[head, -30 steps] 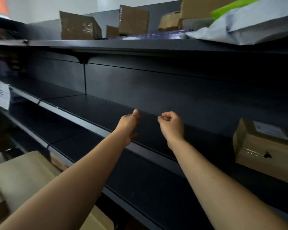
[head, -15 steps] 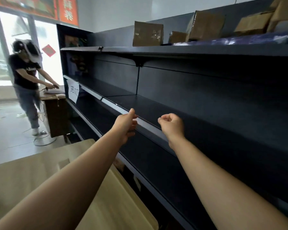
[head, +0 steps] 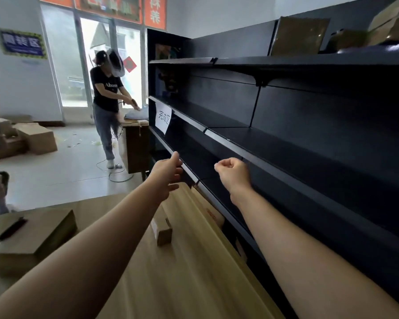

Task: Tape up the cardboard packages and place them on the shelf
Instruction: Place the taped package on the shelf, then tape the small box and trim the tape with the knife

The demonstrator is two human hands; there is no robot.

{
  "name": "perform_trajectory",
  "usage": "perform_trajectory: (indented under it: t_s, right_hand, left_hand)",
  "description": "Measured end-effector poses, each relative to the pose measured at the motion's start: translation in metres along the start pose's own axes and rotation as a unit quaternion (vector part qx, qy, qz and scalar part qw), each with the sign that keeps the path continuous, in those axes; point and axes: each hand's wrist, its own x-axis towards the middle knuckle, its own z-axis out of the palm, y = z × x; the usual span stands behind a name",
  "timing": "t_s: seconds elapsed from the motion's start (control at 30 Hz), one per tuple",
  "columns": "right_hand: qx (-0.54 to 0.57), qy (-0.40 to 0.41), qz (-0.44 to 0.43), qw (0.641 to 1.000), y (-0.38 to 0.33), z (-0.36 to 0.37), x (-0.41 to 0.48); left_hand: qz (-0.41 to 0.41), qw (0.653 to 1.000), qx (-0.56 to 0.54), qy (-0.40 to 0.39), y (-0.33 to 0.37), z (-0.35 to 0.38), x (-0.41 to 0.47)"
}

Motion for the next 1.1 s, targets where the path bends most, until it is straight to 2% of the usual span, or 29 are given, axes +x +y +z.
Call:
perform_trajectory:
  t_s: [0.3, 0.53, 0.8, 1.1]
  right_hand:
    - [-0.006, -0.068, 0.003, 0.998, 0.001, 0.094, -0.003]
    - [-0.035, -0.113, 0.017, 0.993, 0.015, 0.14, 0.005]
    - [-0.094, -0.189, 0.065, 0.975, 0.074, 0.183, 0.031]
    - [-0.174, -0.235, 0.129, 0.948, 0.152, 0.221, 0.052]
  left_hand:
    - [-0.026, 0.998, -0.003, 0.053, -0.021, -0.086, 0.021]
    - [-0.071, 0.994, -0.007, 0.082, -0.049, -0.115, 0.042]
    - [-0.133, 0.983, -0.015, 0.123, -0.103, -0.12, 0.071]
    - [-0.199, 0.968, -0.03, 0.153, -0.159, -0.123, 0.098]
